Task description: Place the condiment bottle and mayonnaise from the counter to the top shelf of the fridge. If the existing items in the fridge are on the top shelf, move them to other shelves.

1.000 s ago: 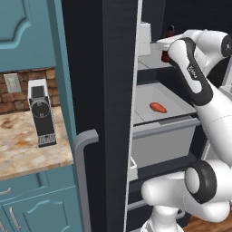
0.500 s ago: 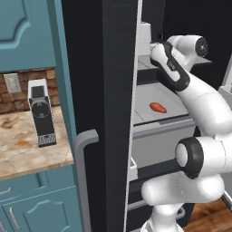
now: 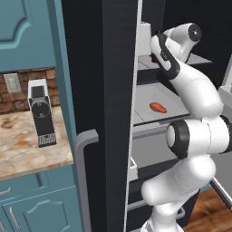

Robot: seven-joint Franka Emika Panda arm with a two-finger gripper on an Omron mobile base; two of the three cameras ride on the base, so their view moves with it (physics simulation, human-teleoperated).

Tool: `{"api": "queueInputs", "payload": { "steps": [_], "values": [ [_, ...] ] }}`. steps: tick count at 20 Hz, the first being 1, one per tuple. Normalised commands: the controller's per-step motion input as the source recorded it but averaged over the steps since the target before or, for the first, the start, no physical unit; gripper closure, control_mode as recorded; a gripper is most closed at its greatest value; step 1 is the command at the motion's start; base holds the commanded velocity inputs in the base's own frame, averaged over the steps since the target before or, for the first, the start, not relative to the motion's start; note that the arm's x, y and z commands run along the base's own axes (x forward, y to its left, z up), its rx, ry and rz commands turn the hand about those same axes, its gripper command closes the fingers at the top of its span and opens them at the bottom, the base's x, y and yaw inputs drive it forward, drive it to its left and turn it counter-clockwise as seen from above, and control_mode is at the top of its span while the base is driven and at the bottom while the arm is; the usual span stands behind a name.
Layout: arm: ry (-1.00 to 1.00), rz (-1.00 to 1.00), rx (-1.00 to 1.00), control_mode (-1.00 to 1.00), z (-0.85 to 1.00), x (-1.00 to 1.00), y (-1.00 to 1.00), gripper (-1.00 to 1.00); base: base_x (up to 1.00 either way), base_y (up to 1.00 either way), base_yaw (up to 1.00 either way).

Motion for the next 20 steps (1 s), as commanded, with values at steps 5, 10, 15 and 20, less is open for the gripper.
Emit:
{"api": "queueInputs", "payload": {
  "steps": [5,10,15,20],
  "values": [
    [-0.02,0.00,0.01,-1.00,-0.91,0.20,-0.14,1.00,0.00,0.00,0.00],
    [-0.11,0.00,0.04,-1.00,-0.35,0.30,0.00,1.00,0.00,0.00,0.00],
    [-0.01,0.00,0.00,-1.00,-0.02,0.03,0.00,-1.00,0.00,0.00,0.00],
    [0.00,0.00,0.00,-1.00,0.00,-0.07,0.00,-1.00,0.00,0.00,0.00]
  ]
}}
